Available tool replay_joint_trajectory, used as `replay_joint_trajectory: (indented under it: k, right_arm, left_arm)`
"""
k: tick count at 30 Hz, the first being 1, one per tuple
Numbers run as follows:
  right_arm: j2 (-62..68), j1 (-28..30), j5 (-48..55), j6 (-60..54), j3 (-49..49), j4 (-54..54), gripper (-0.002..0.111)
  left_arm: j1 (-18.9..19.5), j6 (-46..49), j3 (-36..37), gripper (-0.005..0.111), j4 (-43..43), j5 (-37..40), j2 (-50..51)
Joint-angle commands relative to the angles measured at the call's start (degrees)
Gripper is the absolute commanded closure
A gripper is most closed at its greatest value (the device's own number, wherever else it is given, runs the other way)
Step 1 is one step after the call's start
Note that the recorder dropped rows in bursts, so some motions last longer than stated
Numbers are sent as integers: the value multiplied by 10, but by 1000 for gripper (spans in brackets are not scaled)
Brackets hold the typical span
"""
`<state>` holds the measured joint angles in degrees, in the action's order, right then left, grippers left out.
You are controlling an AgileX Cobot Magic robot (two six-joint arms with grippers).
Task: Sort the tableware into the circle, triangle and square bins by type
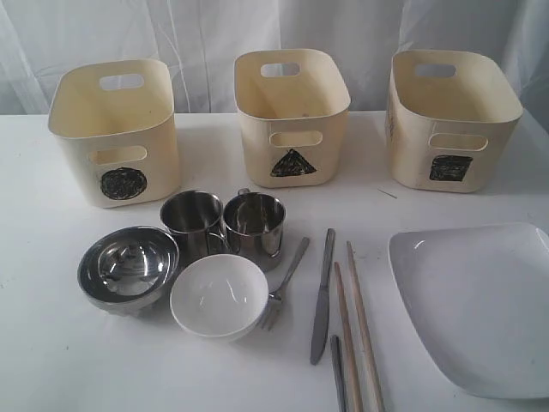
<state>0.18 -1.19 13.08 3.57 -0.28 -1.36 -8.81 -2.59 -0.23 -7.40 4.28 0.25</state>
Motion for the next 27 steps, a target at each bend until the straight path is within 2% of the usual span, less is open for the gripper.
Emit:
replay_joint_trajectory:
  k: [1,18,20,22,25,27]
  right_arm:
    - [-2,-2,-5,1,3,1,108]
    - [-2,-2,-4,1,3,1,108]
    - [-2,-2,-4,1,3,1,108]
    - [-2,-2,-5,1,3,1,108]
    - [-2,-2,-5,1,3,1,108]
    - [-2,-2,-5,1,3,1,108]
  left_arm:
    - [1,0,2,107,-4,3,-3]
    - [1,-2,2,107,-4,-4,-3]
    - [1,-9,2,107,-24,-24,-3]
    - [1,-70,2,107,-55,-48,-3]
    - [1,-124,2,107,-56,-81,-3]
    - [1,-170,2,107,-56,-131,-3]
